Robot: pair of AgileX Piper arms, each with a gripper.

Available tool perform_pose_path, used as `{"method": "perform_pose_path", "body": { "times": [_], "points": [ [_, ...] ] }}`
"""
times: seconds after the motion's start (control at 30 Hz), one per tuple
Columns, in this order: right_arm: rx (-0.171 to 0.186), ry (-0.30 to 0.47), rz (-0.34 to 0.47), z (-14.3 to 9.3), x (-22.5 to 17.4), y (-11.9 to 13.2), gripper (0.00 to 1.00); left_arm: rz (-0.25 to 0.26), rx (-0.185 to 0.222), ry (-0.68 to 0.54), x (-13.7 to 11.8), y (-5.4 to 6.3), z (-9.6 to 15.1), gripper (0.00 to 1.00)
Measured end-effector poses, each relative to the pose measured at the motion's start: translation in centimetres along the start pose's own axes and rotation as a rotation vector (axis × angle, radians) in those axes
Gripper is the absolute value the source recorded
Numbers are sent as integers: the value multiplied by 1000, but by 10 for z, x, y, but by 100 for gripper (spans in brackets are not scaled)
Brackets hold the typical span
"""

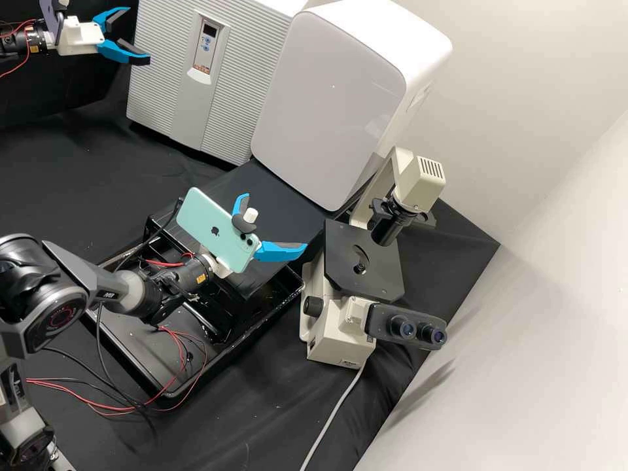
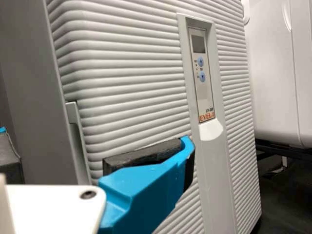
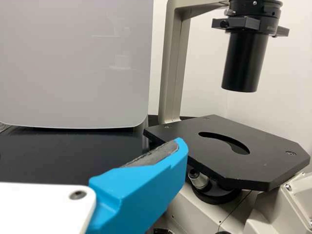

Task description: Open the incubator door

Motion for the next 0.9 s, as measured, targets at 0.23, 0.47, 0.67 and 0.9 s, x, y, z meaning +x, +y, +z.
{"method": "perform_pose_path", "body": {
  "times": [0.23, 0.47, 0.67, 0.9],
  "points": [
    [0, 0, 0, 0, 0, 0, 100, -9, -64, -41, 9, -16, 1, 100],
    [0, 0, 0, 0, 0, 0, 100, -16, -96, -93, 27, -26, 20, 100],
    [0, 0, 0, 0, 0, 0, 100, -4, -126, -86, 28, -25, 22, 100],
    [0, 0, 0, 0, 0, 0, 100, 1, -149, -67, 26, -27, 22, 100]
  ]
}}
